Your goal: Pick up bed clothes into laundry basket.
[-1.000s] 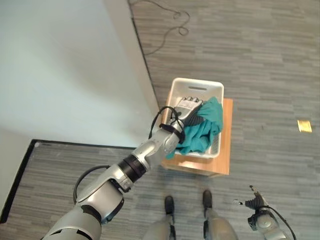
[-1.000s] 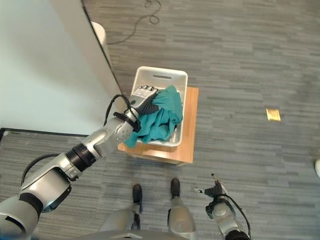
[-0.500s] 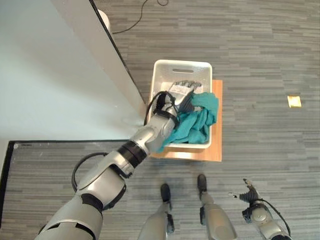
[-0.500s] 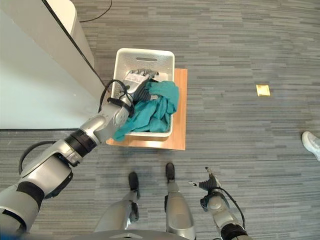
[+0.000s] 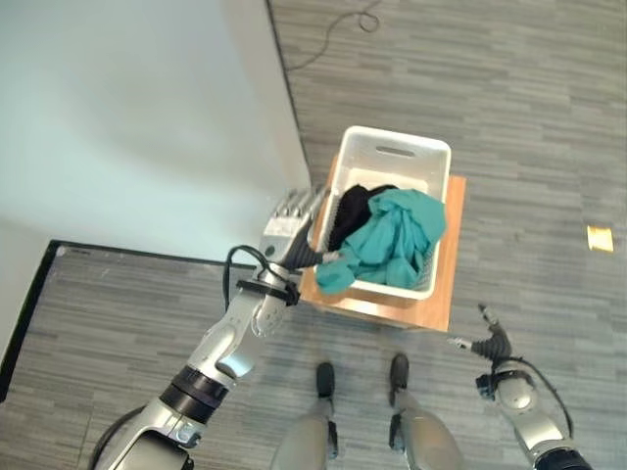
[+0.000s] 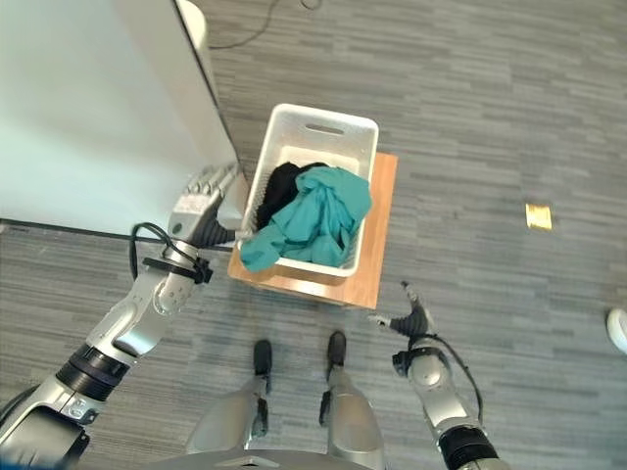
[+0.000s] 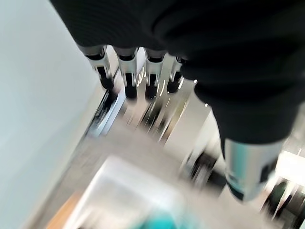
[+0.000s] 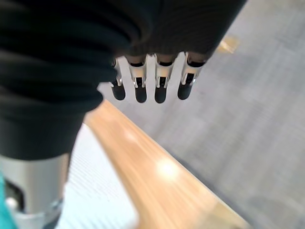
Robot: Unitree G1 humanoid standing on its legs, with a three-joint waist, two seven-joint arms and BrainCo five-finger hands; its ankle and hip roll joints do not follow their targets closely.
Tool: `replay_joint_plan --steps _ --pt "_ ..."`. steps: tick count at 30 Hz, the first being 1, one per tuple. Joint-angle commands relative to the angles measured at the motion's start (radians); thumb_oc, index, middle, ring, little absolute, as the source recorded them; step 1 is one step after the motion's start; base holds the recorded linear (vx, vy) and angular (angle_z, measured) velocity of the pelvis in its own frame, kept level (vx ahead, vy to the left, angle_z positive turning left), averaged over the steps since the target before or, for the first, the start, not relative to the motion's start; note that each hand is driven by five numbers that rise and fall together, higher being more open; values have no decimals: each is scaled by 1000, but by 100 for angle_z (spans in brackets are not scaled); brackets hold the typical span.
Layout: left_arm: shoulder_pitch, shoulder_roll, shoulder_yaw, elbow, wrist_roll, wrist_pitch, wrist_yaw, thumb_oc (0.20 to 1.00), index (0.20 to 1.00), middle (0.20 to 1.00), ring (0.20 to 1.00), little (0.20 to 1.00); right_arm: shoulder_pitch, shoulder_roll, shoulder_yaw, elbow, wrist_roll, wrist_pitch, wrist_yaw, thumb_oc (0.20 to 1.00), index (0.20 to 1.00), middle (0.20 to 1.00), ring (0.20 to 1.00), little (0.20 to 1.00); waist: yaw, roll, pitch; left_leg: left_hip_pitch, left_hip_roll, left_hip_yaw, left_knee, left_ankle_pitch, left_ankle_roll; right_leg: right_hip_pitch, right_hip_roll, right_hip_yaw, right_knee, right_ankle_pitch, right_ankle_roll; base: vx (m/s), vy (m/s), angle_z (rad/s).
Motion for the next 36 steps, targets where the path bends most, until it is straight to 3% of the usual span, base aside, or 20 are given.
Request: replay_joint_plan --steps 1,5,10,13,17,18,20,21,22,23,24,25,26,28,29,30,32,33,35,36 --pt "-204 -125 -32 173 -247 -100 56 1000 1000 1000 1000 1000 -18 -67 -34 -55 -55 3 -76 1000 1000 1000 1000 1000 -16 12 -60 7 16 -54 5 -75 -14 96 -39 -27 21 -125 60 64 -61 31" --pt "-139 -143 -19 77 -386 -122 39 1000 1000 1000 1000 1000 -5 -79 -58 -88 -93 16 -94 1000 1000 1000 1000 1000 -8 16 -90 21 16 -67 5 -72 -12 122 -33 -37 21 -126 53 67 -42 -26" --pt "99 -103 95 -39 -657 -192 -32 1000 1000 1000 1000 1000 -22 -90 -85 -303 -118 -7 -76 1000 1000 1000 1000 1000 50 35 -107 33 25 -102 5 -53 -24 159 -13 -63 21 -151 26 26 -100 6" --pt "311 -84 140 -56 -806 -209 -104 1000 1000 1000 1000 1000 -84 -93 -4 -302 -174 -2 -57 1000 1000 1000 1000 1000 105 51 -109 28 30 -134 5 -30 -39 180 -1 -91 21 -169 5 -2 -146 21" --pt "618 -61 242 -65 -963 -235 -155 1000 1000 1000 1000 1000 -135 -83 79 -351 -188 -22 -21 1000 1000 1000 1000 1000 209 88 -108 -1 30 -204 5 16 -70 204 7 -165 21 -202 -16 -30 -160 80" --pt "703 -73 284 -57 -976 -230 -170 1000 1000 1000 1000 1000 -151 -92 109 -364 -173 -37 2 1000 1000 1000 1000 1000 255 98 -108 -4 21 -223 5 27 -73 223 3 -192 21 -211 -18 -22 -69 66" --pt "720 -79 289 -54 -988 -231 -173 1000 1000 1000 1000 1000 -159 -94 118 -369 -161 -43 9 1000 1000 1000 1000 1000 273 104 -105 -22 13 -221 14 39 -79 230 -2 -222 21 -216 -20 -58 -76 91" --pt "723 -92 293 -53 -996 -229 -173 1000 1000 1000 1000 1000 -166 -98 127 -360 -161 -46 14 1000 1000 1000 1000 1000 282 106 -95 -53 11 -166 37 53 -86 238 -12 -264 21 -220 -21 -132 -109 110" --pt "716 -95 303 -47 -997 -228 -177 1000 1000 1000 1000 1000 -183 -98 138 -346 -163 -47 13 1000 1000 1000 1000 1000 276 102 -91 -84 27 -44 75 52 -81 245 -20 -317 21 -222 -22 -118 -77 134" --pt "716 -96 305 -47 -997 -228 -177 1000 1000 1000 1000 1000 -186 -98 139 -344 -163 -48 12 1000 1000 1000 1000 1000 275 101 -91 -87 26 -44 81 49 -81 245 -20 -317 21 -223 -22 -164 -212 168" --pt "715 -96 344 -47 -999 -233 -164 1000 1000 1000 1000 1000 -223 -76 165 -333 -139 -51 17 1000 1000 1000 1000 1000 253 79 -100 -89 129 315 170 -6 -57 268 -18 -441 21 -239 -32 -158 -238 252" --pt "723 -94 376 -56 -997 -242 -153 1000 1000 1000 1000 1000 -230 -68 181 -343 -137 -57 26 1000 1000 1000 1000 1000 256 67 -108 -73 163 424 198 -38 -39 271 -15 -492 26 -240 -40 -30 -272 349" --pt "800 -102 493 -96 -1013 -245 -161 1000 1000 1000 1000 1000 -241 -93 57 -622 2 -39 63 1000 1000 1000 1000 1000 243 40 -126 -86 159 419 274 -63 -40 304 -12 -528 29 -253 -50 78 -85 385" --pt "824 -115 523 -101 -995 -239 -153 1000 1000 1000 1000 1000 -149 -73 52 -663 12 -46 123 1000 1000 1000 1000 1000 243 39 -148 -64 137 406 229 -64 -32 311 -16 -550 51 -246 -41 239 87 273" --pt "858 -114 561 -122 -940 -217 -141 1000 1000 1000 1000 1000 -22 -25 39 -668 1 -67 188 1000 1000 1000 1000 1000 277 38 -158 -1 74 320 149 -88 7 292 -81 -611 249 -254 -16 276 166 91" --pt "859 -114 559 -124 -938 -215 -139 1000 1000 1000 1000 1000 -20 -24 39 -668 -1 -68 188 1000 1000 1000 1000 1000 272 37 -157 1 68 316 144 -85 11 292 -89 -617 260 -258 -12 425 237 86" --pt "877 -124 561 -136 -921 -231 -133 1000 1000 1000 1000 1000 14 -5 42 -679 -33 -79 208 1000 1000 1000 1000 1000 241 36 -144 85 -15 163 44 -101 66 197 -183 -523 578 -166 64 331 224 185" --pt "866 -123 558 -130 -915 -238 -126 1000 1000 1000 1000 1000 21 -7 37 -677 -29 -83 208 1000 1000 1000 1000 1000 225 29 -140 95 -32 117 17 -92 75 150 -175 -429 635 -165 76 62 90 216" --pt "838 -111 546 -141 -891 -247 -118 1000 1000 1000 1000 1000 18 -7 29 -673 -51 -77 202 1000 1000 1000 1000 1000 192 37 -133 79 -28 5 13 -45 61 47 -45 -225 626 -204 41 18 -102 176" --pt "834 -108 544 -152 -890 -254 -121 1000 1000 1000 1000 1000 16 -8 20 -679 -50 -75 194 1000 1000 1000 1000 1000 178 33 -128 78 -35 -30 11 -42 54 37 -24 -173 591 -208 46 112 -191 98"
